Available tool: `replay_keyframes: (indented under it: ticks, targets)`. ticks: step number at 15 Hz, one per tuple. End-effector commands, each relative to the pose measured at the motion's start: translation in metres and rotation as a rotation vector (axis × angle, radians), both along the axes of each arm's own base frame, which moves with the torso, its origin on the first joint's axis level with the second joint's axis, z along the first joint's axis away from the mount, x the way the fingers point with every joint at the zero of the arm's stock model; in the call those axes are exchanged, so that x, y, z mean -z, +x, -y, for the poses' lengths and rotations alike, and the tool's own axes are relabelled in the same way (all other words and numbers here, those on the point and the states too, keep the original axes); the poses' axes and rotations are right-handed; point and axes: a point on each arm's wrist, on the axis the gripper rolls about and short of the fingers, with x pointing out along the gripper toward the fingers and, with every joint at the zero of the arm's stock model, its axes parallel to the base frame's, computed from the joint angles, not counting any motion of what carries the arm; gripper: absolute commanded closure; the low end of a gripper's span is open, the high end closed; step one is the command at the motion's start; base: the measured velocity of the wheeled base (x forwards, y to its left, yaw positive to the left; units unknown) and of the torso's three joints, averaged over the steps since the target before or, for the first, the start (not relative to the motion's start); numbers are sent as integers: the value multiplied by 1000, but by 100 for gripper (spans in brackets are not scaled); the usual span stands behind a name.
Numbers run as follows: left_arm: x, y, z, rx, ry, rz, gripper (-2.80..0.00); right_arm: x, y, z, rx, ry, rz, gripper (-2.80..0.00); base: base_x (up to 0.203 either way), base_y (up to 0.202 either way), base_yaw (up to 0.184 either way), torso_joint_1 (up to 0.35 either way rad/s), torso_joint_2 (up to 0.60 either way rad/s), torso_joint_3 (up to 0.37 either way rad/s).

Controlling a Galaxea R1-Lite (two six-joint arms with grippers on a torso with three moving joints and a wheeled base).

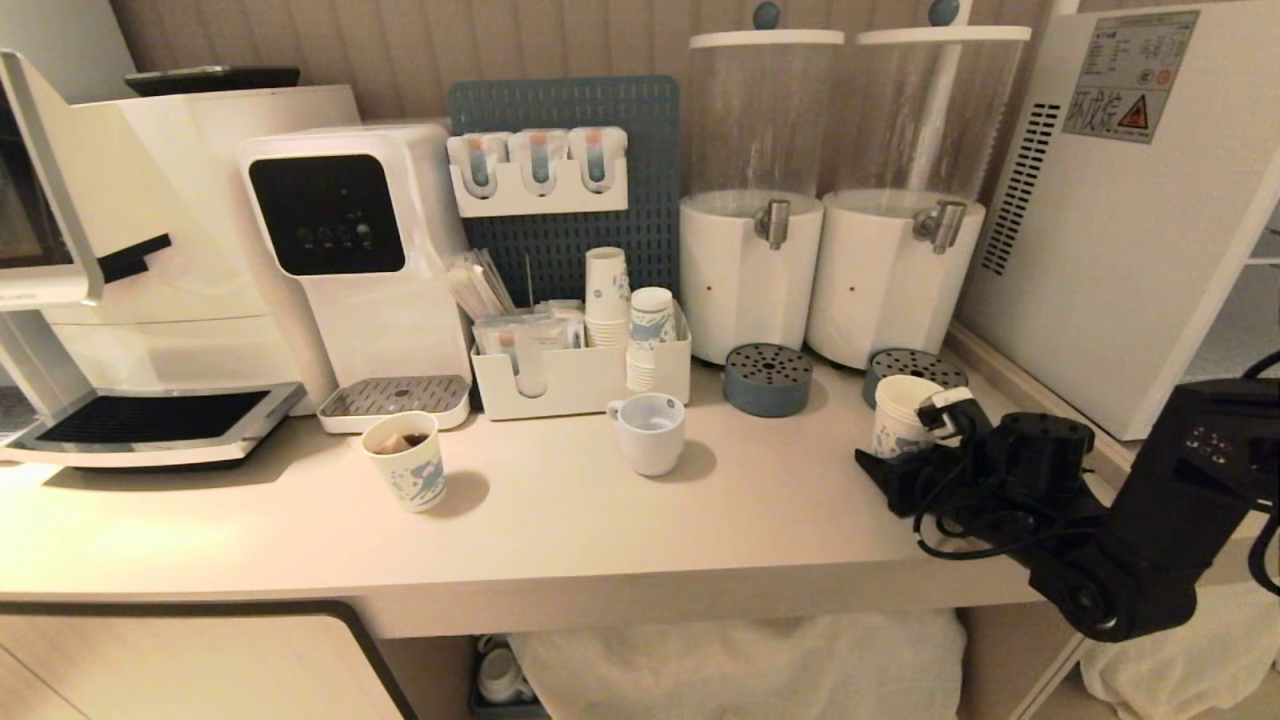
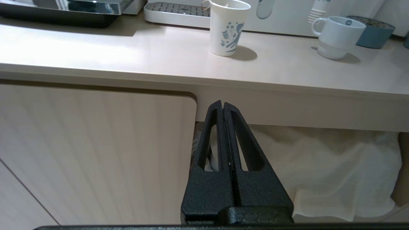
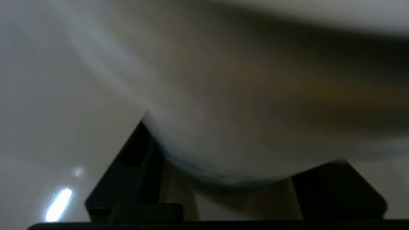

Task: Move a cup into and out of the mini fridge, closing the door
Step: Place the paper cup on the table

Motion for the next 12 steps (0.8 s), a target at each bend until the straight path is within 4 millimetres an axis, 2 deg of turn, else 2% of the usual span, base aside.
replay_keyframes:
  ticks: [1, 3, 6, 8, 10, 11, 12]
  targets:
    - [11, 3, 0, -1, -1, -35, 0, -13, -4, 0, -7, 8, 33, -280, 0, 0, 0, 0, 0, 0]
    - [11, 3, 0, -1, -1, -35, 0, -34, -14, 1, -20, 45, 58, -280, 0, 0, 0, 0, 0, 0]
    - [11, 3, 0, -1, -1, -35, 0, -78, -36, 2, -46, 101, 88, -280, 0, 0, 0, 0, 0, 0]
    - [11, 3, 0, -2, -1, -35, 0, -110, -60, 5, -65, 122, 109, -280, 0, 0, 0, 0, 0, 0]
    - [11, 3, 0, -1, -1, -35, 0, -139, -92, 8, -100, 137, 127, -280, 0, 0, 0, 0, 0, 0]
    - [11, 3, 0, -1, -1, -35, 0, -153, -111, 10, -120, 144, 134, 0, 0, 0, 0, 0, 0, 0]
    - [11, 3, 0, -1, -1, -35, 0, -163, -129, 13, -134, 149, 136, 0, 0, 0, 0, 0, 0, 0]
